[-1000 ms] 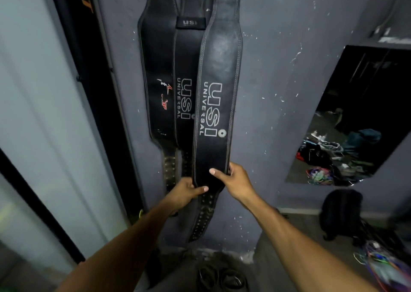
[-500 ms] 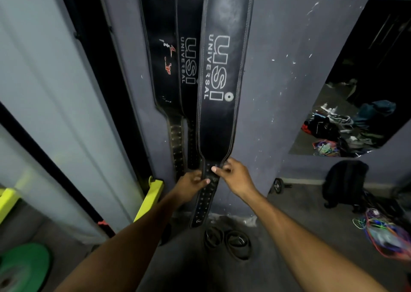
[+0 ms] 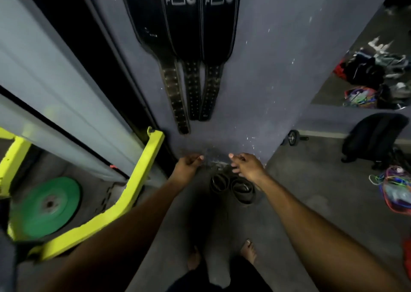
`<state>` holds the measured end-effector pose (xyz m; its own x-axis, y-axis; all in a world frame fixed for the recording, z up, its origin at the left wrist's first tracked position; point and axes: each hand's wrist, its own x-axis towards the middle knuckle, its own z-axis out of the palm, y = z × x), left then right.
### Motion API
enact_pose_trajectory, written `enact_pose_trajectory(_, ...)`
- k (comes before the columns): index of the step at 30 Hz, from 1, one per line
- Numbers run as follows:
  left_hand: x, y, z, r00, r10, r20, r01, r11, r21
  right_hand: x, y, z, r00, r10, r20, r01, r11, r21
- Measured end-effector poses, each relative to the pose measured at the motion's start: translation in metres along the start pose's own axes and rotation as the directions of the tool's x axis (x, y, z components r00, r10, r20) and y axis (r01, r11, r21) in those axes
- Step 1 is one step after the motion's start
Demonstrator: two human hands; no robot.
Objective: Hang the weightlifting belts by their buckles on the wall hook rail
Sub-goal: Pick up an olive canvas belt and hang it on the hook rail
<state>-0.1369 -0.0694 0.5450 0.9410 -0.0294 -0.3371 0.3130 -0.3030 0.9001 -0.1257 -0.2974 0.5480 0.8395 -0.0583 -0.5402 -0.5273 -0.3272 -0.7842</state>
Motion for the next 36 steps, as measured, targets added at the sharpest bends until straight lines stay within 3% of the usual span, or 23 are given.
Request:
enact_pose_trajectory(6, 0.006, -0.034, 0.060, 0.986, -0.164, 0.026, 0.164, 0.986, -0.013, 0.035, 0.058, -0.033, 0.992, 0.105, 0.064, -0.110, 0.991, 0.081)
enact_pose_trajectory(16, 0.048, -0.101, 0.114, 0.906, -0.419, 0.057, 0.416, 0.907, 0.059, 0.108, 0.143, -0.052, 0.954, 0.280, 0.106, -0.286, 0.957, 0.043)
enact_pose_trajectory(23, 0.138, -0.232, 0.137, 0.833, -0.548, 0.078, 0.545, 0.836, 0.063, 0.227, 0.250, 0.037, 0.947, 0.309, 0.090, -0.303, 0.950, -0.079)
enact_pose_trajectory(28, 0.222, -0.355, 0.165, 0.816, -0.576, 0.050, 0.578, 0.812, -0.084, 0.328, 0.355, 0.118, 0.926, 0.352, 0.132, -0.347, 0.936, -0.061)
enact_pose_trajectory(33, 0.288, -0.464, 0.191, 0.793, -0.607, 0.052, 0.605, 0.774, -0.186, 0.423, 0.455, 0.172, 0.961, 0.247, 0.127, -0.222, 0.958, -0.184)
enact_pose_trajectory(36, 0.312, -0.509, 0.201, 0.767, -0.636, 0.080, 0.638, 0.746, -0.190, 0.458, 0.478, 0.193, 0.986, 0.151, 0.070, -0.126, 0.953, -0.277)
